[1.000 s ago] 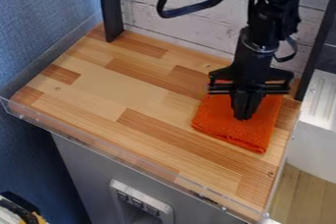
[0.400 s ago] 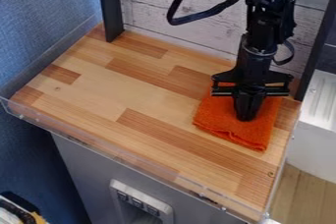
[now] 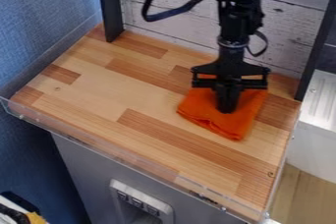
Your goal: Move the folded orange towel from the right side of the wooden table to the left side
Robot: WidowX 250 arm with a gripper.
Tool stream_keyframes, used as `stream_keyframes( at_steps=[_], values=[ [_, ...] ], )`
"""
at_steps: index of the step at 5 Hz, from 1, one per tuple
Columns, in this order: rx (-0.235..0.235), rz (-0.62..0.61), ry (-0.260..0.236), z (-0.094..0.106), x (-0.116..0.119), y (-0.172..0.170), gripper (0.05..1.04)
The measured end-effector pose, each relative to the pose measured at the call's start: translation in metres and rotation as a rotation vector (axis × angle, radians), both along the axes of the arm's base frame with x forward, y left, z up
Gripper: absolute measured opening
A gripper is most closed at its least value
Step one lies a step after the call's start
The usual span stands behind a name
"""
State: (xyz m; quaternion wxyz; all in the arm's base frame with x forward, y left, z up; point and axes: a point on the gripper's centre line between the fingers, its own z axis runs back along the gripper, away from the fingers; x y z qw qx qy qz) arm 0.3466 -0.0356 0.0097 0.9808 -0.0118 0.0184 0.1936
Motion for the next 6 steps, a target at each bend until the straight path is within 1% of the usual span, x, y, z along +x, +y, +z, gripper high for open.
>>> stream_keyframes(
  at_steps=[1,3,4,5,6],
  values=[
    [-0.012,-0.078,-0.005,0.001,0.003,0.037,0.059],
    [-0.027,-0.233,-0.016,0.002,-0.005,0.100,0.059],
    [-0.023,-0.286,-0.030,0.002,-0.011,0.132,0.059],
    [-0.006,-0.338,-0.061,0.003,-0.014,0.152,0.059],
    [0.009,-0.359,-0.067,0.004,-0.023,0.169,0.059]
  ],
)
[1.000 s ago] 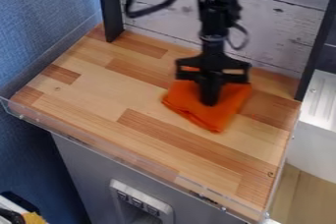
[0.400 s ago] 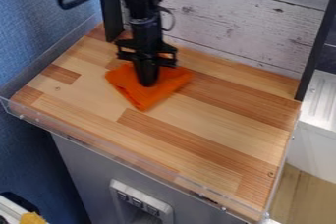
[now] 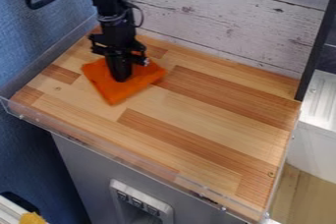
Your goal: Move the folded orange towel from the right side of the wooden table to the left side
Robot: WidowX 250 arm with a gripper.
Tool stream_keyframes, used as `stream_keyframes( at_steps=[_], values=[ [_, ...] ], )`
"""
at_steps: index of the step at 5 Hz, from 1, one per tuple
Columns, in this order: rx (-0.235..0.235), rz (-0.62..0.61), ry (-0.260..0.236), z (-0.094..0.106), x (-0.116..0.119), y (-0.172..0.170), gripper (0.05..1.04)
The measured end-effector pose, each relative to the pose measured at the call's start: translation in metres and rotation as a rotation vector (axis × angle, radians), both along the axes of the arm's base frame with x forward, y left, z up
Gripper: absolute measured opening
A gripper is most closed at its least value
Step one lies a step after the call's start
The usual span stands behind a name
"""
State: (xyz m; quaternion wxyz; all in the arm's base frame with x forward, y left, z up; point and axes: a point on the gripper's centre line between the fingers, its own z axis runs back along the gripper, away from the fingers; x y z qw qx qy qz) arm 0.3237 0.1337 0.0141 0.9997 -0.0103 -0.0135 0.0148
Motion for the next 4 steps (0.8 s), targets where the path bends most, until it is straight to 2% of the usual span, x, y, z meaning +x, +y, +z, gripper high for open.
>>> stream_keyframes(
  at_steps=[2,3,4],
  values=[
    [0.031,-0.035,0.001,0.005,-0.009,0.013,0.081],
    [0.038,-0.043,0.029,0.014,-0.008,0.017,0.227],
    [0.036,-0.035,0.054,0.027,-0.003,0.015,0.477]
  ],
)
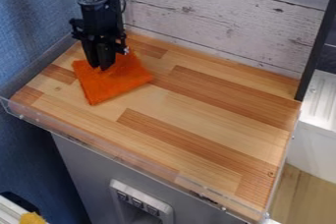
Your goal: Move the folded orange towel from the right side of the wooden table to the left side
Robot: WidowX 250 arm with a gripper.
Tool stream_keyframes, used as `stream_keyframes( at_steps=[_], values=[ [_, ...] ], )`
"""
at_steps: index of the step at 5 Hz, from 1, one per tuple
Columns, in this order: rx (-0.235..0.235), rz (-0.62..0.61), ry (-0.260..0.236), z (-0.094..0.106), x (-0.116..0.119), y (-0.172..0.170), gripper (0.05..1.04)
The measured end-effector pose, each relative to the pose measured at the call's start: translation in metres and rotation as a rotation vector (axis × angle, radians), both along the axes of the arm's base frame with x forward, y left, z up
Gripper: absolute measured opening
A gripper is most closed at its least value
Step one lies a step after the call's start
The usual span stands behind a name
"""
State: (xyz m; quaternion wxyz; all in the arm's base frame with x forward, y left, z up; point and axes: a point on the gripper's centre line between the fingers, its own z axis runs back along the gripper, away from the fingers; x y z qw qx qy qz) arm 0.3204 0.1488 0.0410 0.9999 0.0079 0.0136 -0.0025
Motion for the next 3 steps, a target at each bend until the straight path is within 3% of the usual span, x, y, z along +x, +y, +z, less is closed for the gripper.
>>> stream_keyframes(
  at_steps=[1,2,3],
  values=[
    [0.001,-0.002,-0.002,0.018,0.009,-0.012,0.773],
    [0.005,0.003,-0.012,0.036,0.013,-0.030,0.992],
    [0.007,0.000,-0.034,0.051,0.016,-0.051,1.001]
  ],
)
